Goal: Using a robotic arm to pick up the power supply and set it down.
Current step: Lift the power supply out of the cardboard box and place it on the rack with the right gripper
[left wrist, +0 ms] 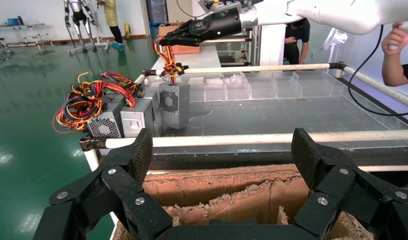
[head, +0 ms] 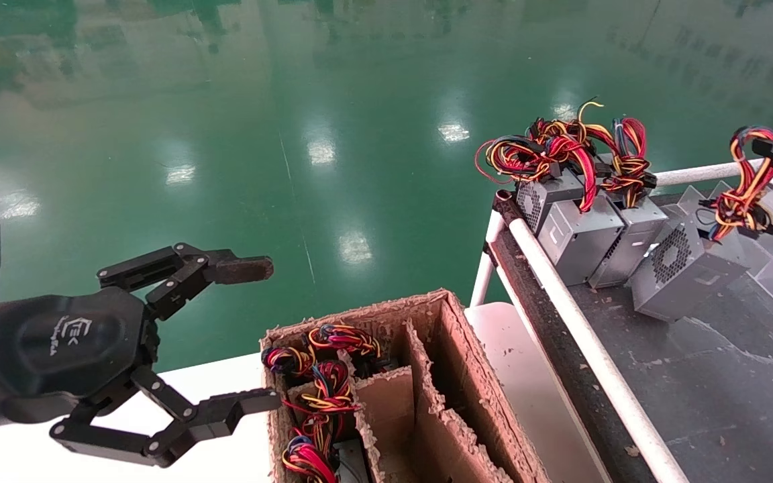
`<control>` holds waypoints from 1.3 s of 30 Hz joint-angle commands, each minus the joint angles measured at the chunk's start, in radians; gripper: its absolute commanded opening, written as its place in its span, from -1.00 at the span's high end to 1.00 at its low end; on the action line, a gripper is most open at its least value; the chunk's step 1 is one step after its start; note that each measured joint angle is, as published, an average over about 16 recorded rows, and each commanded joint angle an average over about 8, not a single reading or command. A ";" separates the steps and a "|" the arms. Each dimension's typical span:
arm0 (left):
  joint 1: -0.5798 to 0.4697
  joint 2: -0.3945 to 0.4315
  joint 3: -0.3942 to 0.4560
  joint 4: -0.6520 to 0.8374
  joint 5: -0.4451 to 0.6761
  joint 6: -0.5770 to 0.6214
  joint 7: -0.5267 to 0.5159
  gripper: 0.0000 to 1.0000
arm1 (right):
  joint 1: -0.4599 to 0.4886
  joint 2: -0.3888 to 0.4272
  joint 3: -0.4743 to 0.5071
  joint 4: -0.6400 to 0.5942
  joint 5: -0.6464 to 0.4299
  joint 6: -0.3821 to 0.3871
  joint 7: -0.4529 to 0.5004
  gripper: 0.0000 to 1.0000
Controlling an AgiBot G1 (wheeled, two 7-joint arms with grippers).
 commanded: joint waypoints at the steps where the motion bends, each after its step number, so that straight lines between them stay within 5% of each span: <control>1: 0.000 0.000 0.000 0.000 0.000 0.000 0.000 -1.00 | 0.021 -0.014 -0.006 -0.015 -0.012 0.014 -0.008 1.00; 31: 0.000 0.000 0.000 0.000 0.000 0.000 0.000 -1.00 | 0.307 -0.218 -0.100 -0.322 -0.161 0.077 -0.149 1.00; 32: 0.000 0.000 0.000 0.000 0.000 0.000 0.000 -1.00 | 0.311 -0.222 -0.101 -0.330 -0.163 0.079 -0.155 0.91; 39: 0.000 0.000 0.000 0.000 0.000 0.000 0.000 -1.00 | 0.329 -0.236 -0.101 -0.385 -0.164 0.084 -0.192 -0.83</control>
